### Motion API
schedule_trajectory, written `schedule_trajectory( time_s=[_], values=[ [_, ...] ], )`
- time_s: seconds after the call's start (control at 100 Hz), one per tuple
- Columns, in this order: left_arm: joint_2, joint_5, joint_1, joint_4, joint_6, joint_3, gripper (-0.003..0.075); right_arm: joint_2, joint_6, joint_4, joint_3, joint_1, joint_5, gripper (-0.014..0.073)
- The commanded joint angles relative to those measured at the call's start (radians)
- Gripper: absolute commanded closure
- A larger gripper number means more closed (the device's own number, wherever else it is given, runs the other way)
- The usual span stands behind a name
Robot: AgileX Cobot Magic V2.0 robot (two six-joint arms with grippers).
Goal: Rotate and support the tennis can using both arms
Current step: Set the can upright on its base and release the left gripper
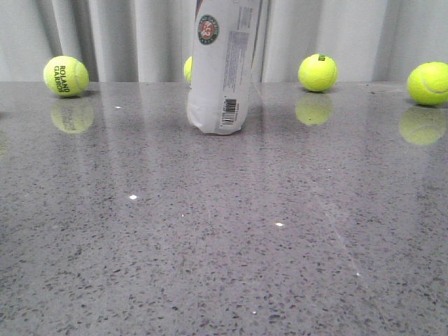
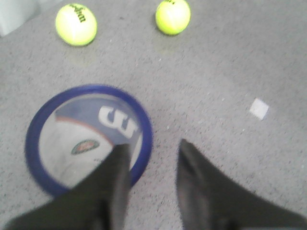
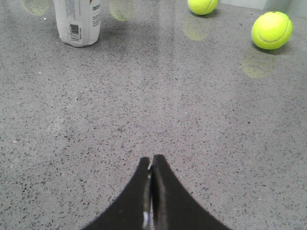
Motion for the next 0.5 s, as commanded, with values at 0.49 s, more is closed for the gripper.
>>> schedule_trajectory(
  time_s=[0.49],
  values=[
    [-0.162, -0.087, -0.006, -0.034, -0.016, 0.021, 0.074, 0.014, -0.006, -0.012, -0.022, -0.005, -0.077, 0.066]
  ],
)
